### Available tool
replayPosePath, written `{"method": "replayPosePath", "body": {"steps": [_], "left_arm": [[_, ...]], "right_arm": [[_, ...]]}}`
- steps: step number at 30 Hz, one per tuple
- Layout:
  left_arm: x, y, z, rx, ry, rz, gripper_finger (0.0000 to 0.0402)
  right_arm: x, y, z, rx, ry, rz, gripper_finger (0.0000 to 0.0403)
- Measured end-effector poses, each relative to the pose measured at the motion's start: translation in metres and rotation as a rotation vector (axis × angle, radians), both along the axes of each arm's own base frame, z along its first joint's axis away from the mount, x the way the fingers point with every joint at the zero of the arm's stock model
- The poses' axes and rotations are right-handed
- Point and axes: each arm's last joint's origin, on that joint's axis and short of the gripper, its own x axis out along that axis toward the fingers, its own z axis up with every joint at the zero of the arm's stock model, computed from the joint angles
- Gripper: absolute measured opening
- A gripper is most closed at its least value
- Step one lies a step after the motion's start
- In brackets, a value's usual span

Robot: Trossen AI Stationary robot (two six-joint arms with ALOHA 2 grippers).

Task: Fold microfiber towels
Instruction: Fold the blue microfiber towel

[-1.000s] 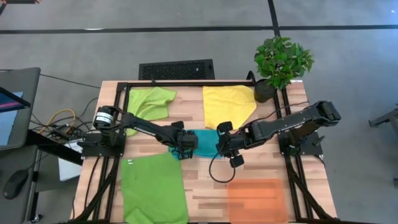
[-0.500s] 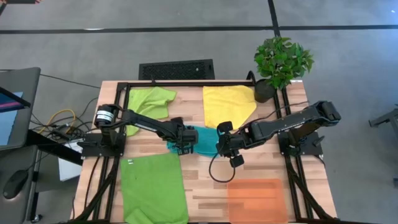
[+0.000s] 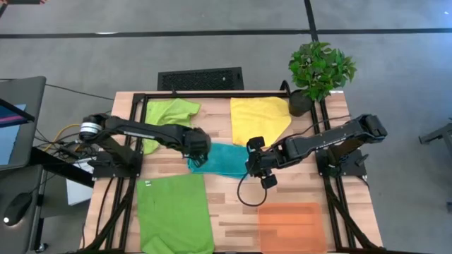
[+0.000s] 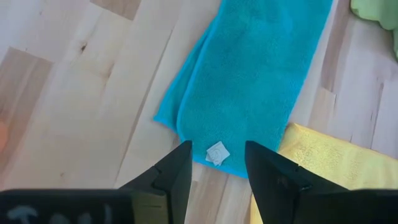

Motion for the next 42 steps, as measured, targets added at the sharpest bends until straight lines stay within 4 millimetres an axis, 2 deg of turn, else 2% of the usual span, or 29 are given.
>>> {"method": "replayPosePath", "body": {"steps": [5, 10, 15, 21, 33, 42], "left_arm": [[-0.028, 0.003, -0.007, -0.098, -0.023, 0.158, 0.0147], [-0.047, 0.005, -0.032, -0.182, -0.062, 0.242, 0.0147], [-0.052, 0.010, -0.056, -0.252, -0.156, 0.251, 0.0147], [-0.057, 0.019, -0.071, -0.269, -0.204, 0.268, 0.0147], [-0.066, 0.026, -0.087, -0.321, -0.239, 0.264, 0.0147], [-0.065, 0.025, -0.087, -0.328, -0.246, 0.236, 0.0147]], "right_arm": [[0.000, 0.000, 0.000, -0.005, 0.002, 0.009, 0.0169], [0.000, 0.000, 0.000, -0.006, 0.003, 0.012, 0.0169], [0.000, 0.000, 0.000, -0.015, 0.002, 0.030, 0.0168], [0.000, 0.000, 0.000, -0.016, 0.002, 0.032, 0.0169], [0.001, -0.005, 0.000, -0.012, 0.001, 0.008, 0.0167], [0.001, -0.005, 0.000, -0.012, 0.001, 0.008, 0.0168]]}}
